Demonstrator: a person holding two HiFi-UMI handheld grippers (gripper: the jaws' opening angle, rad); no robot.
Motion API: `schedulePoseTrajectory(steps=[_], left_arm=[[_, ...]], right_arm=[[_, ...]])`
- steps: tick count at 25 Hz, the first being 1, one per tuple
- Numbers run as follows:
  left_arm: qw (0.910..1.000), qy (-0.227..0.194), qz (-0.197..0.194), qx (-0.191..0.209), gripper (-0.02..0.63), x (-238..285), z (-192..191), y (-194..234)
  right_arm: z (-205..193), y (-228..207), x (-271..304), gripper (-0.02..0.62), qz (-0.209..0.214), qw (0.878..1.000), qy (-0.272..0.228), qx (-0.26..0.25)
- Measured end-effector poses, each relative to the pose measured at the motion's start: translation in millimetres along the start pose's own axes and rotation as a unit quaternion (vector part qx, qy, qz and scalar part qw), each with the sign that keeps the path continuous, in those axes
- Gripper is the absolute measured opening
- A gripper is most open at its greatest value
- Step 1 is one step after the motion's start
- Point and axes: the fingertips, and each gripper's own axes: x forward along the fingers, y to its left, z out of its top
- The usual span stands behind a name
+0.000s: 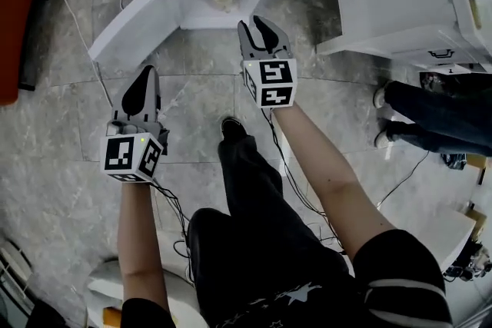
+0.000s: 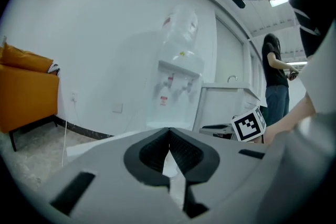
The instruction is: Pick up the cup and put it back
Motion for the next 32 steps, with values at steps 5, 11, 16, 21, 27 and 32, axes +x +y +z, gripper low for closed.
schedulePoseTrajectory(steps=[5, 11, 16, 21, 27, 32], left_arm=[[0.9993, -0.019, -0.023, 0.021, 0.008, -53.2, 92.9, -52.2], [0.9984, -0.022, -0.037, 0.038, 0.009, -131.3, 163.8, -115.7], [0.999, -0.016, -0.038, 0.015, 0.009, -208.6, 193.3, -159.8], [0.9999, 0.001, -0.008, 0.009, 0.009, -253.4, 220.3, -195.8], [0.9991, -0.021, 0.037, -0.004, 0.009, -264.7, 256.4, -229.2], [0.9988, -0.025, 0.042, -0.003, 0.008, -259.9, 274.6, -244.7]], right_arm=[[97.7, 11.1, -85.1, 0.008, -0.005, 0.999, -0.036, 0.005], [186.6, 25.3, -188.4, 0.006, 0.006, 0.998, -0.055, 0.011], [231.8, 34.2, -291.6, 0.005, -0.007, 0.998, -0.055, 0.028], [259.6, 23.3, -379.7, 0.005, 0.01, 0.998, -0.05, 0.036], [279.7, 4.0, -418.1, 0.005, 0.05, 0.998, -0.04, 0.027], [299.5, 4.6, -425.4, 0.005, 0.06, 0.997, -0.044, 0.018]])
